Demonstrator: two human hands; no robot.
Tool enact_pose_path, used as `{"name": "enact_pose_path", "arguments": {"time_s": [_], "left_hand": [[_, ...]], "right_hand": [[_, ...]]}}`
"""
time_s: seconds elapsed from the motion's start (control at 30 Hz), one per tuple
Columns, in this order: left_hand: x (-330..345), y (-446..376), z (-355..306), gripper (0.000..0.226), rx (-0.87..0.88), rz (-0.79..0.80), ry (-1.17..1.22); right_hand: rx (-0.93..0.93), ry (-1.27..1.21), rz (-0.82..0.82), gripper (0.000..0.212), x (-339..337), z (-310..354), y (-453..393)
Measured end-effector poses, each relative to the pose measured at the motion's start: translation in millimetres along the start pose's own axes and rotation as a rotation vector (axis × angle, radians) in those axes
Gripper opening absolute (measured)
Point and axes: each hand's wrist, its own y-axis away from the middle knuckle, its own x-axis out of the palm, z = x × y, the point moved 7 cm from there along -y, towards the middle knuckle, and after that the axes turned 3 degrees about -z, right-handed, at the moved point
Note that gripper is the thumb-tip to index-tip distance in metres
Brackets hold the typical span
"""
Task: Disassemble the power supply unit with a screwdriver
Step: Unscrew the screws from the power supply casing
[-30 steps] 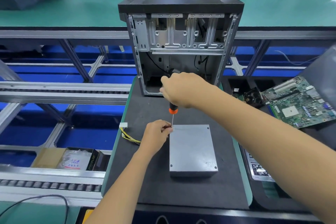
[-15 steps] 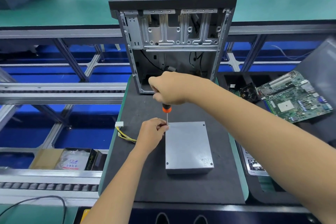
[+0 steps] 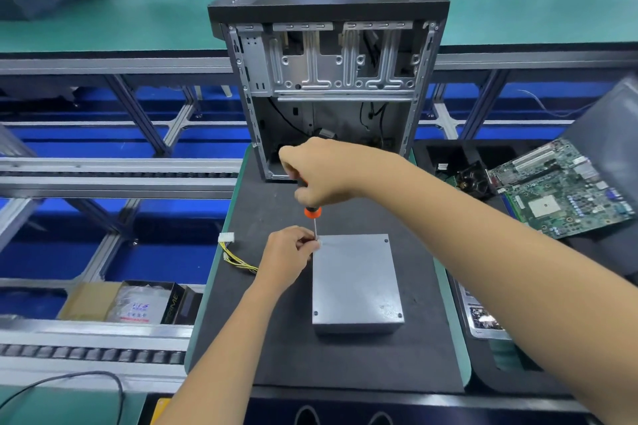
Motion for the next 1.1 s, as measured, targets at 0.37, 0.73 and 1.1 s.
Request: {"name": "enact_pose_path", "arguments": {"time_s": [0.37,0.73,1.1], "left_hand": [[0,-1,2,0.004,-0.010,0.018,0.017],[1,-3,3,0.013,0.009,0.019,-0.013],[2,-6,2,0.027,0.005,0.020,-0.008]], "right_hand": [[0.064,0.109,-0.077,0.019,3,-2,-5],[0.091,0.126,-0.075,0.015,2,-12,3],[0.090,0.181,-0.118,0.010,0,-14,3]]}}
